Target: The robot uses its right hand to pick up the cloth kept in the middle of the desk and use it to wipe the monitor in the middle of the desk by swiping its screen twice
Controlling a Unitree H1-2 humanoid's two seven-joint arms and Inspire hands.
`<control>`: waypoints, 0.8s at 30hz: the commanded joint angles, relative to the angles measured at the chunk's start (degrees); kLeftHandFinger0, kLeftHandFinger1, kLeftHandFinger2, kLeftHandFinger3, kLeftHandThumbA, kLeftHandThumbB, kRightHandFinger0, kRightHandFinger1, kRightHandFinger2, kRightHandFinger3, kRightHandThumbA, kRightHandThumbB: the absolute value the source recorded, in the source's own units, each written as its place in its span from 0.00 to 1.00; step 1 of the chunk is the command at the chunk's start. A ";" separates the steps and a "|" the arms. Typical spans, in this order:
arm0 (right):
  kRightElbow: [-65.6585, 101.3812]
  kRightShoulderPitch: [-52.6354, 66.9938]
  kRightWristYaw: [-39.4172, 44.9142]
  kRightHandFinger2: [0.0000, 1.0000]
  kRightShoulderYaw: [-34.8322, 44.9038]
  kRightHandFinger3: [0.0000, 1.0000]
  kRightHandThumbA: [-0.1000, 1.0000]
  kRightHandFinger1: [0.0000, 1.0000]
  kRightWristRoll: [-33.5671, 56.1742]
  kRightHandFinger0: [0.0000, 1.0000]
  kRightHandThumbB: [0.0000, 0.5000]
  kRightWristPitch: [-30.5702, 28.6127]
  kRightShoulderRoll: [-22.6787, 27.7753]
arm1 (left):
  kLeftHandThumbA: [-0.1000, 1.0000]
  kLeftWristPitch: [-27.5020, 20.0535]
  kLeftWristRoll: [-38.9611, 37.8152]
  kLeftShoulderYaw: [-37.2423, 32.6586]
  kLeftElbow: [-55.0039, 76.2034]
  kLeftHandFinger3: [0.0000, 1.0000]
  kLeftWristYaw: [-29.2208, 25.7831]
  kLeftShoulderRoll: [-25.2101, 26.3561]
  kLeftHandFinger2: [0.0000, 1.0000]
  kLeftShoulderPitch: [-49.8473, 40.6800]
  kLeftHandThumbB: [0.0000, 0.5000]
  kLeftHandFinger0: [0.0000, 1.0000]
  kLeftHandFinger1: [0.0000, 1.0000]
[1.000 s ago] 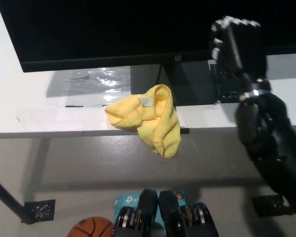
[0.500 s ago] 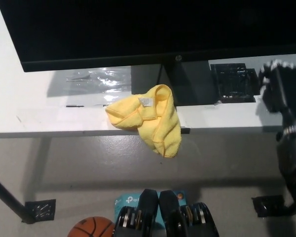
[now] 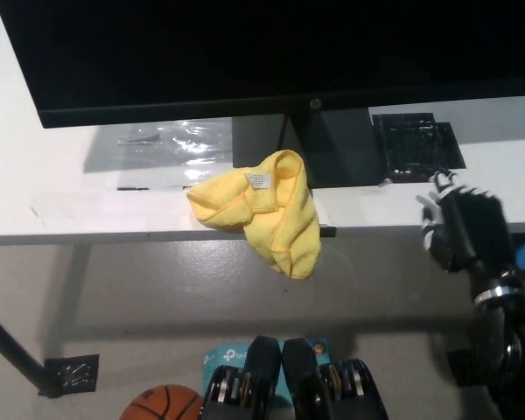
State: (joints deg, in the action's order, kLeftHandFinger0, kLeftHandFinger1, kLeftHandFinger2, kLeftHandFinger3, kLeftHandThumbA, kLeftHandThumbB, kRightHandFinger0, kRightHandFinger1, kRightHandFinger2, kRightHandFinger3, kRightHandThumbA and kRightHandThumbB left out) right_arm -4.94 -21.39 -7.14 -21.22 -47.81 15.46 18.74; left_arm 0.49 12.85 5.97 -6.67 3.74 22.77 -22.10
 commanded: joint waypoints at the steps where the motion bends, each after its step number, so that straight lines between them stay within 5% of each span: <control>1: 4.64 -0.42 4.29 1.00 -0.87 1.00 0.72 1.00 -4.47 1.00 0.35 3.12 0.29 | 0.34 -1.30 -0.25 0.68 2.01 0.91 -0.60 0.77 0.70 -1.06 0.00 0.53 0.54; 9: 12.08 3.81 4.01 1.00 0.33 1.00 0.51 1.00 -6.00 1.00 0.25 2.96 -0.21 | 0.37 0.07 0.52 0.57 2.09 0.92 -0.50 1.04 0.70 -0.11 0.01 0.52 0.54; 10: 13.27 4.89 3.58 1.00 0.50 1.00 0.42 1.00 -6.07 0.84 0.31 2.72 -0.45 | 0.36 -0.33 0.40 0.56 1.80 0.92 -0.45 1.11 0.70 -0.02 0.00 0.52 0.54; 12: 16.91 9.26 1.53 1.00 0.95 1.00 0.29 1.00 -6.17 0.88 0.23 1.41 -1.12 | 0.36 -0.50 0.29 0.59 1.55 0.92 -0.38 1.16 0.69 0.09 0.00 0.51 0.53; 17: 19.08 17.45 -1.23 1.00 1.98 1.00 0.20 1.00 -3.78 0.79 0.20 -1.77 -2.79 | 0.36 -0.21 0.48 0.61 1.79 0.92 -0.39 1.23 0.70 0.38 0.00 0.52 0.55; 22: 17.62 23.37 -1.37 1.00 4.09 1.00 0.16 1.00 1.20 0.83 0.16 -3.89 -5.06 | 0.35 -0.34 0.23 0.80 2.11 0.92 -0.45 1.04 0.69 0.26 0.00 0.51 0.53; 24: 15.71 26.61 -0.81 1.00 5.81 1.00 0.15 0.94 4.81 0.76 0.15 -3.68 -7.11 | 0.34 -0.18 -0.37 0.95 2.22 0.93 -0.13 0.93 0.71 0.23 0.00 0.51 0.55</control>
State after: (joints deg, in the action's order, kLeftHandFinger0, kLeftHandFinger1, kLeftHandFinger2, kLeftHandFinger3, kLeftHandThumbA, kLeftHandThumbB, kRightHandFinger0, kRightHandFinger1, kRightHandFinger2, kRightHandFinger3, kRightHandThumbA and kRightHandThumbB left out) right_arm 10.93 3.78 -5.66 -17.50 -48.33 15.06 13.13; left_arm 0.72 13.09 6.25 -6.15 3.76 22.77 -21.48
